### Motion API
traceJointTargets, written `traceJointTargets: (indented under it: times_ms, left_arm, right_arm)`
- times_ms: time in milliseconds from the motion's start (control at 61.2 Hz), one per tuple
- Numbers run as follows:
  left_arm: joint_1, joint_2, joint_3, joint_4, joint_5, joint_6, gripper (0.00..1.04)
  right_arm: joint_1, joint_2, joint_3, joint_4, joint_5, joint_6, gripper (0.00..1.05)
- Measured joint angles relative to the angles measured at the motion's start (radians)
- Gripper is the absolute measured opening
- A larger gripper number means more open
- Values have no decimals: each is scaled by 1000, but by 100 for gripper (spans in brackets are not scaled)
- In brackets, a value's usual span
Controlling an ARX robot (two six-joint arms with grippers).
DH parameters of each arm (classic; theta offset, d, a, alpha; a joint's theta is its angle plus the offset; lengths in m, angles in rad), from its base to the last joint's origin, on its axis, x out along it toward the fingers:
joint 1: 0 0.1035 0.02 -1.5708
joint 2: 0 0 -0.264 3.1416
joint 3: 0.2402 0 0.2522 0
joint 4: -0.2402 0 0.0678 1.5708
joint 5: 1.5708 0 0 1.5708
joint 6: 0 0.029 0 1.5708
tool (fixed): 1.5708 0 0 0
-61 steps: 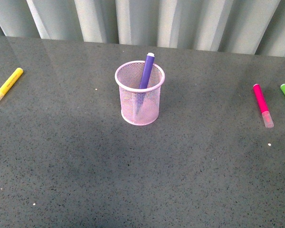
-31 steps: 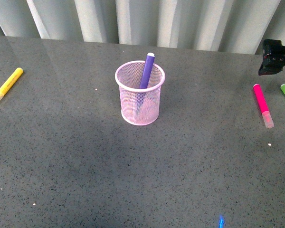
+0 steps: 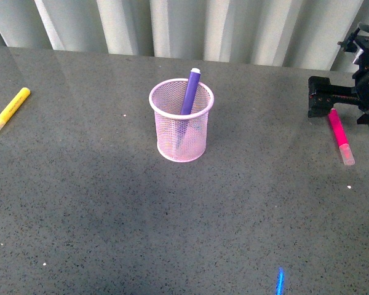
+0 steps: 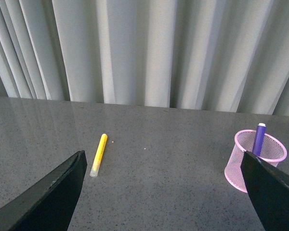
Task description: Insert purple and pink pens into pink cup
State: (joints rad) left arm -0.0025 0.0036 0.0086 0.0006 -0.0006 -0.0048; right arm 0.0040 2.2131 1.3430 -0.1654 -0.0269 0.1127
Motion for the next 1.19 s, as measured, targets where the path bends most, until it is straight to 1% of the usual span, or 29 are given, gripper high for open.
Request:
traceJointTargets:
  times_ms: [359, 833, 849, 882, 898, 931, 980, 1029, 1061, 1078, 1192]
  left_arm:
    - [0, 0, 0, 0, 0, 0, 98]
    - [0, 0, 0, 0, 0, 0, 98]
    - [0, 0, 0, 0, 0, 0, 98]
    - [0, 0, 0, 0, 0, 0, 98]
    - [0, 0, 0, 0, 0, 0, 98]
    - [0, 0, 0, 0, 0, 0, 98]
    - [0, 0, 0, 0, 0, 0, 98]
    - [0, 0, 0, 0, 0, 0, 98]
    - [0, 0, 0, 0, 0, 0, 98]
    - [0, 0, 0, 0, 0, 0, 98]
    - [0, 0, 0, 0, 0, 0, 98]
  right_arm:
    - [-3, 47, 54, -5, -9, 1, 98]
    - [-8, 75, 55, -14, 2, -4, 97]
    - [-8, 75, 55, -14, 2, -4, 96]
    - [-9, 76, 55, -19, 6, -8, 89]
    - [-11, 76, 53, -20, 7, -11, 84]
    - [-13, 76, 53, -24, 5, -12, 79]
    - [-15, 76, 53, -27, 3, -15, 73]
    - [-20, 76, 53, -32, -1, -19, 65]
    - [-21, 76, 53, -33, -1, -19, 61]
    - [-23, 76, 53, -34, -1, -21, 58]
    - [-26, 76, 53, -40, -1, -26, 42]
